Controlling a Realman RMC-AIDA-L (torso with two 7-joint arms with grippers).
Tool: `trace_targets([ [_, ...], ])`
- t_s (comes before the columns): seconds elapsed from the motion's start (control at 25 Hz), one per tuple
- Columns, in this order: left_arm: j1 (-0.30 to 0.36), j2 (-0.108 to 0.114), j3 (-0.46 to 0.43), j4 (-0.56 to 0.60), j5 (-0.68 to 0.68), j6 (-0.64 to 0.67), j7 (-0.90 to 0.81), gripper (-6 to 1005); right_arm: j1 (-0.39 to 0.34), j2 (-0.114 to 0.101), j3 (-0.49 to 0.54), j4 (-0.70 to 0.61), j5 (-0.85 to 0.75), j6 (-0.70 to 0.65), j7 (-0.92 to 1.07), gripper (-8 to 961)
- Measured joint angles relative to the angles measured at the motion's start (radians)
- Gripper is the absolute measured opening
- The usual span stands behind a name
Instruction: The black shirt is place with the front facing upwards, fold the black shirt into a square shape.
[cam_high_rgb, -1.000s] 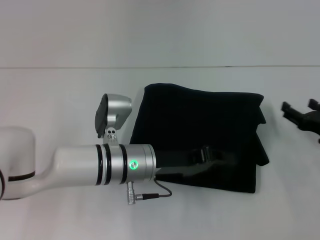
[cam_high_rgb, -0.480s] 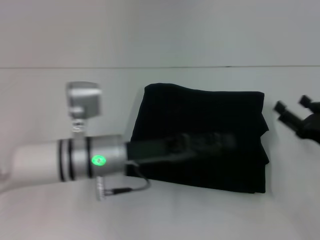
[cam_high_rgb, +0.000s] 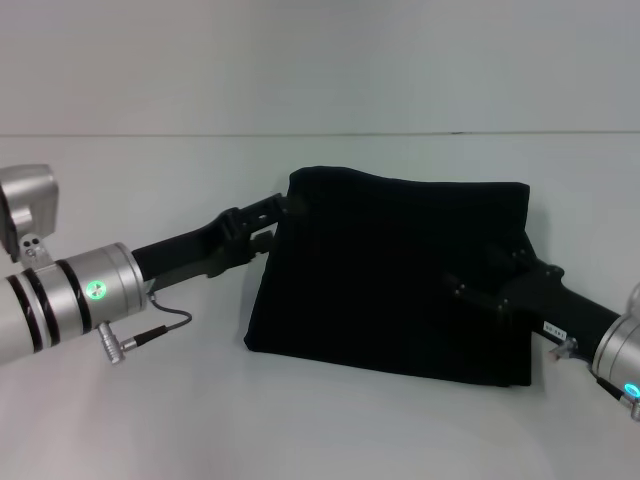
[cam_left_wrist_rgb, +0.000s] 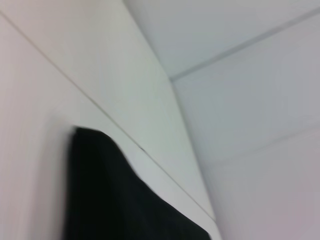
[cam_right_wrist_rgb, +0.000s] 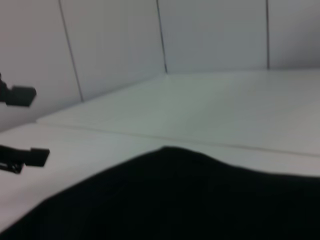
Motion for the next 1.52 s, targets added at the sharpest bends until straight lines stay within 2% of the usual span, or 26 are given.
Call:
trace_targets([
  [0.2,-0.014,-0.006,-0.001,-0.002,-0.002,-0.094,-0.006,944,0.0,0.0,-0.004,0.008,0.0,0.083,0.006,865],
  [0.36,-0.039,-0.007,0.005,-0.001,0.003,-0.137,-0.008,949,-0.009,0.0,0.003,0.006,0.004,0.082,0.007,865],
  [0.52,-0.074,0.002,0.015,-0.002,0.006,-0.167,-0.031,948,-0.044,-0.006,0.005,-0.012,0.003,-0.023,-0.006,866],
  [0.72,-0.123,0.022,0.138,-0.002,0.036,-0.288,-0.154,948,-0.103,-0.009,-0.004,-0.057,-0.059,-0.18,-0.025,866],
  [0.84,-0.135,0.013,0.174,-0.001,0.056,-0.396,-0.154,948,-0.119,-0.009,-0.004,-0.069,-0.144,-0.24,-0.026,865],
  [1.0,-0.139,0.005,0.176,-0.001,0.056,-0.454,-0.15,948,-0.123,-0.007,-0.004,-0.067,-0.223,-0.25,-0.026,865],
  [1.24,-0.155,-0.005,0.198,-0.001,0.058,-0.479,-0.128,949,-0.123,-0.005,-0.002,-0.059,-0.235,-0.248,-0.026,866],
  [1.4,-0.166,-0.014,0.26,0.0,0.058,-0.515,-0.128,949,-0.123,-0.004,-0.002,-0.058,-0.236,-0.25,-0.021,866],
  [1.52,-0.168,-0.029,0.293,-0.001,0.058,-0.557,-0.128,949,-0.123,-0.004,-0.004,-0.058,-0.236,-0.252,-0.019,866],
])
